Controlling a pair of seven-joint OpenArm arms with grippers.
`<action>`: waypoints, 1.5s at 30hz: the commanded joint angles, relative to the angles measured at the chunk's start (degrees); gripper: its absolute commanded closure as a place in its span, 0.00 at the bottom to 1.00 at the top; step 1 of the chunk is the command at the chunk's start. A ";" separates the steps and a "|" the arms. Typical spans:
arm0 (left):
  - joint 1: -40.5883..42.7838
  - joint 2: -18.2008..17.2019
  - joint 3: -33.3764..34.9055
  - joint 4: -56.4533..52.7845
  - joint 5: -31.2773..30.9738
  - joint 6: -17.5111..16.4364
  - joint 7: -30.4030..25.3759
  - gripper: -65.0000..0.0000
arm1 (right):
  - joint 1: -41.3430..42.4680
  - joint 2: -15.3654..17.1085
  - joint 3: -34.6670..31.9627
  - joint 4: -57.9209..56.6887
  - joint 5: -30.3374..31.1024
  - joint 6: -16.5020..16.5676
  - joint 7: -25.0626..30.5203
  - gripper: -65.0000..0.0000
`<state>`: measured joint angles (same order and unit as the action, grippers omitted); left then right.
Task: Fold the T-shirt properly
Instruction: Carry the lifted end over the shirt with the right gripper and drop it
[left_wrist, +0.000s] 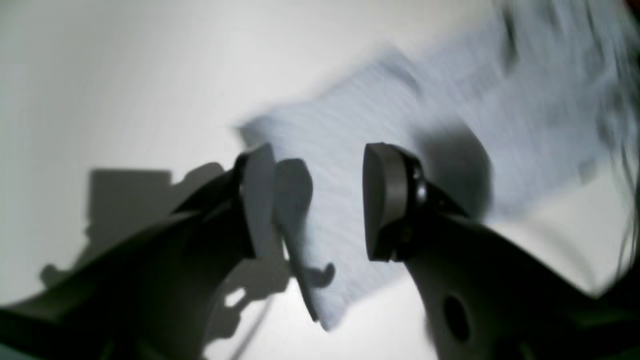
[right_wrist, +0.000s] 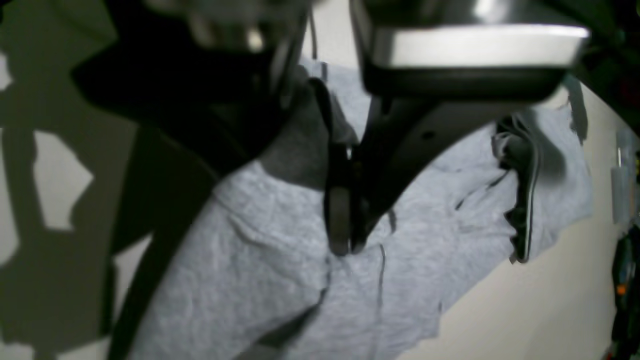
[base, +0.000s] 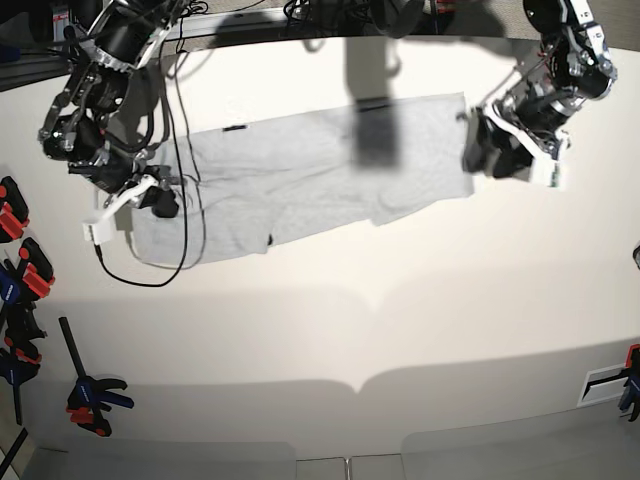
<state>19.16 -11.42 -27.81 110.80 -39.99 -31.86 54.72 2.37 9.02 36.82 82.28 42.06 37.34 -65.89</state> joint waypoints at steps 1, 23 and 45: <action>-0.13 -0.48 -0.20 -0.87 -0.39 0.15 -0.44 0.59 | 0.76 0.31 -0.15 1.66 2.56 0.42 0.76 1.00; -0.24 0.48 -0.09 -12.87 -0.55 -1.36 -0.35 0.59 | 0.61 -9.64 -28.44 19.23 8.94 -0.24 -8.81 1.00; -0.26 0.37 -0.09 -12.85 -0.55 -1.38 0.11 0.59 | 0.61 -18.02 -52.68 19.21 -4.57 -2.84 -0.79 1.00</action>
<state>19.18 -10.48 -27.79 97.01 -39.38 -32.82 55.51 1.91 -8.43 -15.73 100.29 35.73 34.52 -68.38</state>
